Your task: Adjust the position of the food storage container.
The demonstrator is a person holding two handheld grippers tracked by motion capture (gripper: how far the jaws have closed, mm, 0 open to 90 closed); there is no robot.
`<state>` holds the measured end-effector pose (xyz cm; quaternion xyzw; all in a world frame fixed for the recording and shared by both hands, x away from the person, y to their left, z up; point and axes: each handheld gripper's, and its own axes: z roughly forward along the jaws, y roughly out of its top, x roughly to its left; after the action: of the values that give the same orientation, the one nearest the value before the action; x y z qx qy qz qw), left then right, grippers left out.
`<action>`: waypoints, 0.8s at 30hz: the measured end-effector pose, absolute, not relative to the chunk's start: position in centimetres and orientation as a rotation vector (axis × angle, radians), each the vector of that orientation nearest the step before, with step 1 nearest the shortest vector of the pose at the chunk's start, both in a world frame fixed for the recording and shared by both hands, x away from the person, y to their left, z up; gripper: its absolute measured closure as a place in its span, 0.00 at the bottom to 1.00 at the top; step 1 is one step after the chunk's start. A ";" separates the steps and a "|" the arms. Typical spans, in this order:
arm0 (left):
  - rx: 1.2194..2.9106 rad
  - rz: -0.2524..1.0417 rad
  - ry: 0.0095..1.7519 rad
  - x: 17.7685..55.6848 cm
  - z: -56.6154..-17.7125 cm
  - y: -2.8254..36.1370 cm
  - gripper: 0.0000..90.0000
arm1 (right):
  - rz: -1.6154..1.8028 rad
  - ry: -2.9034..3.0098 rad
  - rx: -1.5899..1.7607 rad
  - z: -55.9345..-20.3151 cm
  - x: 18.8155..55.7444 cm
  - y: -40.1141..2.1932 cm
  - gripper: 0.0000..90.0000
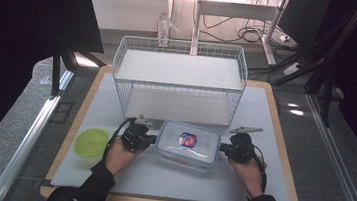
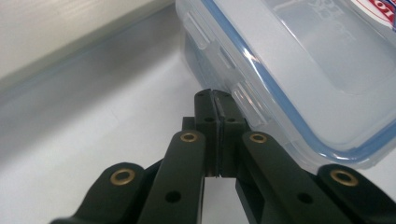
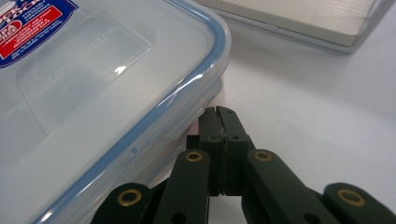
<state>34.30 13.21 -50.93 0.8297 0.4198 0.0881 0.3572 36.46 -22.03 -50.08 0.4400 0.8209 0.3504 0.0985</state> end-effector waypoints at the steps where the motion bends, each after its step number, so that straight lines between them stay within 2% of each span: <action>1: 2.141 0.225 1.085 34.1 -50.9 13.3 1.00 | 1.037 2.429 1.302 -50.1 36.5 -22.0 1.00; 14: 2.123 0.206 1.082 29.5 -51.1 14.0 1.00 | 1.033 2.473 1.238 -50.2 36.2 -21.0 1.00; 20: 2.120 0.244 1.067 29.4 -51.3 14.1 1.00 | 1.019 2.470 1.234 -50.2 36.0 -20.8 1.00; 22: 2.129 0.277 1.054 29.4 -51.2 14.3 0.96 | 1.024 2.474 1.223 -50.2 35.9 -20.9 1.00; 24: 2.130 0.321 1.051 29.2 -51.1 14.5 0.92 | 1.026 2.462 1.205 -50.1 35.7 -21.1 0.96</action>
<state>29.23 14.47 -51.08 0.8279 0.4083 0.1249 0.3638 35.69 -21.13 -50.07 0.4092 0.8364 0.3485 0.1070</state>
